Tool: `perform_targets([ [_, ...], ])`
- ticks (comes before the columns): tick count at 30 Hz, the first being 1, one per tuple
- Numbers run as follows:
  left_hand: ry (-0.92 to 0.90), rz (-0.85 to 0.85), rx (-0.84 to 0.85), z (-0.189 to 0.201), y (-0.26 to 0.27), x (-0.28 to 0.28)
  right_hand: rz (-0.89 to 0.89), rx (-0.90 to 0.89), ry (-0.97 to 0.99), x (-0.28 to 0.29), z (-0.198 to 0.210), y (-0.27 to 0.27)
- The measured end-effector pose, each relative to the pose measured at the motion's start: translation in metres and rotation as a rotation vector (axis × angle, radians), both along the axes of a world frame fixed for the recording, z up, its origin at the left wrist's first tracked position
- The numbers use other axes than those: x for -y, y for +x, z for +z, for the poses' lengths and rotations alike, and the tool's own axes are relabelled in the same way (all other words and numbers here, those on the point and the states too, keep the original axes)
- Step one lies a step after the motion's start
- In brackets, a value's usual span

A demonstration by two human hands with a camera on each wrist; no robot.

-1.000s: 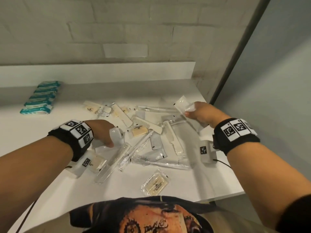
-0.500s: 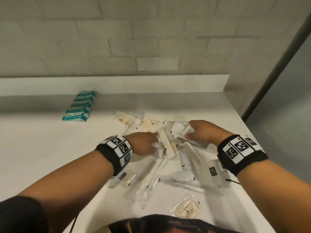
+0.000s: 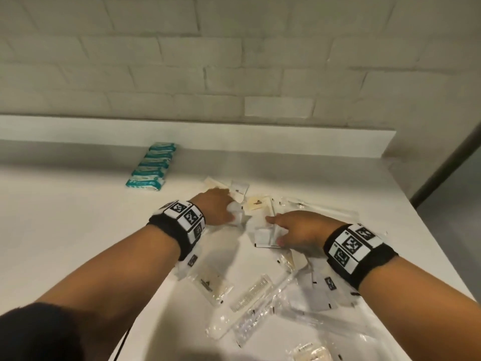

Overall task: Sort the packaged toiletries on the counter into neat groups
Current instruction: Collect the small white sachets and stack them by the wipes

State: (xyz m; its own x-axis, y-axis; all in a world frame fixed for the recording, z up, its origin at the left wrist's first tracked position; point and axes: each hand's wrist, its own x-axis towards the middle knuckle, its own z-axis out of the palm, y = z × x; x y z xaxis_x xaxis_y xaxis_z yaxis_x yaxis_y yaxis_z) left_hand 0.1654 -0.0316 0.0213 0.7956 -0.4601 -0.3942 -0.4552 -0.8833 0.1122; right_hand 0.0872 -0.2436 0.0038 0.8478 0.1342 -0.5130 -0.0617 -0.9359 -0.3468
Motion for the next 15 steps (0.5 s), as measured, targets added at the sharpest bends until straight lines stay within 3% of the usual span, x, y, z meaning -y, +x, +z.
perform_targets([
  [4,0.03,0.02,-0.124,-0.003,0.004,-0.009,-0.037,0.04,-0.041,0.012,0.002,0.002],
  [8,-0.016,-0.021,0.052,0.003,0.03,-0.009,-0.034,0.049,-0.021,0.018,0.001,0.004],
  [10,0.14,-0.099,0.103,-0.001,0.043,-0.008,-0.021,0.04,-0.04,0.018,-0.001,0.005],
  [12,0.23,-0.102,0.081,-0.005,0.049,-0.008,-0.012,0.035,-0.043,0.018,-0.002,0.005],
  [15,0.161,-0.049,0.034,0.002,0.052,-0.017,-0.012,0.023,-0.041,0.021,-0.003,0.005],
])
